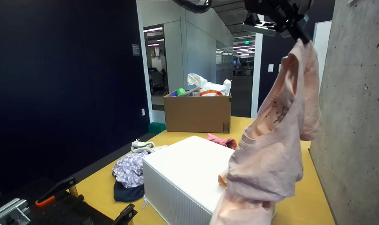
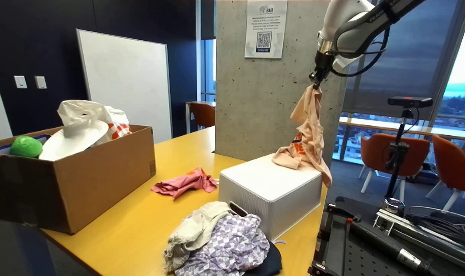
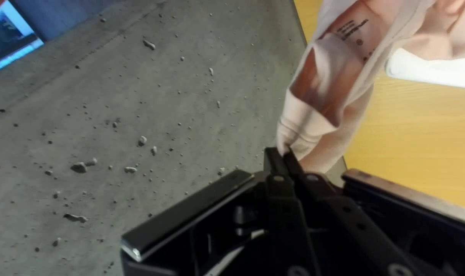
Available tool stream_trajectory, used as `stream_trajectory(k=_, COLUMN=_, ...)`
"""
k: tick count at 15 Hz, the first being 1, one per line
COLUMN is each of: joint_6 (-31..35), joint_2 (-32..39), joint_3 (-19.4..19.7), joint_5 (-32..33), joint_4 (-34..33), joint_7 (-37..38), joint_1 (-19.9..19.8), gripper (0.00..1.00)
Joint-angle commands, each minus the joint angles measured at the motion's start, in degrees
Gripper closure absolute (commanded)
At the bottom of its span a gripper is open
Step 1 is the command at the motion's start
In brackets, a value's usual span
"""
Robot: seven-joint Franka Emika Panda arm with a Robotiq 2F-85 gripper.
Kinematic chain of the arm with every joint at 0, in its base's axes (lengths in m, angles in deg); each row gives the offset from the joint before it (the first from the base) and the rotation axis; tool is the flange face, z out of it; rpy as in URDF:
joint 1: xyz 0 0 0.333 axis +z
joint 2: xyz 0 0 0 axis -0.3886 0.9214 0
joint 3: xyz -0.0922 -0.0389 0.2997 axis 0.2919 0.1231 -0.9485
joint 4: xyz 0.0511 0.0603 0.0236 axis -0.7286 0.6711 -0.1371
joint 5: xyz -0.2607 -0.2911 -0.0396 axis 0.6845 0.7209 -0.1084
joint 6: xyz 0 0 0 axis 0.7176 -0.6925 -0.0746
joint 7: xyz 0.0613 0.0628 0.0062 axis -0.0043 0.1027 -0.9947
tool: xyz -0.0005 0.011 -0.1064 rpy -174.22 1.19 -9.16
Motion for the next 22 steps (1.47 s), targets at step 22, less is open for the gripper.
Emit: stream_trajectory(k=22, joint_6=-20.60, joint_2=-1.99, joint_3=-3.21, joint_5=8.45, joint_4=-14.62, joint_7=11.10, joint_1=5.16, gripper=1.00)
